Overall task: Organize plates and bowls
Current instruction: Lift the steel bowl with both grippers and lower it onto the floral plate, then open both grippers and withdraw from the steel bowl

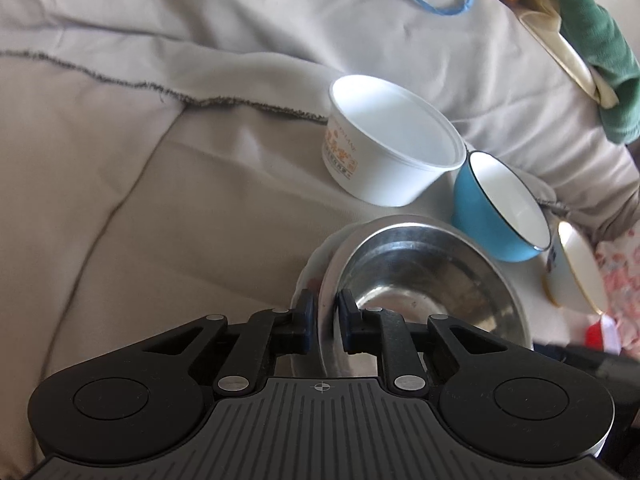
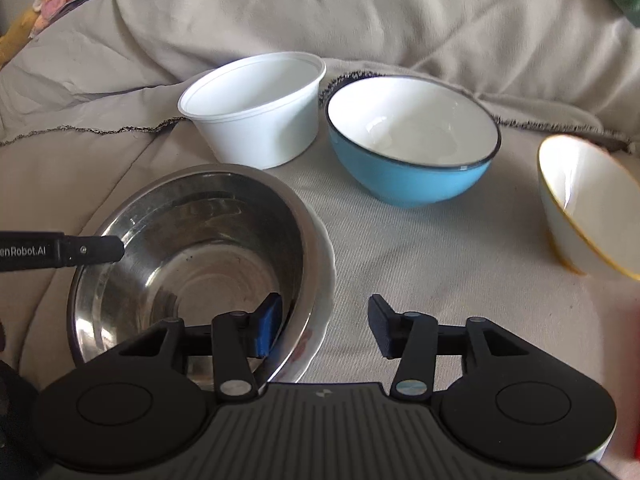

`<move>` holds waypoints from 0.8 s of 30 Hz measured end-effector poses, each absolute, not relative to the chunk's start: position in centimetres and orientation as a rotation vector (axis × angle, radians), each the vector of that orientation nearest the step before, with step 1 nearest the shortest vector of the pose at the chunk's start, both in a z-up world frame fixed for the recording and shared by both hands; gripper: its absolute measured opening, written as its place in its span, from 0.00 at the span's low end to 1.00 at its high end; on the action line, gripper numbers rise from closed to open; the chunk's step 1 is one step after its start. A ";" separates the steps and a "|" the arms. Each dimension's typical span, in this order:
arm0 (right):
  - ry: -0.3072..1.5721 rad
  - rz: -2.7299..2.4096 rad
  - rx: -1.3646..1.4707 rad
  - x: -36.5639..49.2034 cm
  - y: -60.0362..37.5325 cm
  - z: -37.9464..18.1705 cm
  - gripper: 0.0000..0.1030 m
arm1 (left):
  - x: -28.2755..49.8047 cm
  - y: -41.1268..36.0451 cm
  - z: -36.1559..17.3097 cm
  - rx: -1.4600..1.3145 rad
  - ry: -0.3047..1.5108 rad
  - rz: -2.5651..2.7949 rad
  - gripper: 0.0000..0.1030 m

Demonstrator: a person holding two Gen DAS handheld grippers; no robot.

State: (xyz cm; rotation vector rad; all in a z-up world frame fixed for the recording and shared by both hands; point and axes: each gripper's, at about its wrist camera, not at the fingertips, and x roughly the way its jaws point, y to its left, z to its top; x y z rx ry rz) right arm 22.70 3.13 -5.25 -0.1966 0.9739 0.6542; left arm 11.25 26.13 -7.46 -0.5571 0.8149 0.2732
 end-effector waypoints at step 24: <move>1.113 0.817 -0.033 22.2 2.1 -6.6 0.53 | 10.7 29.5 -9.8 -0.869 0.840 0.283 0.45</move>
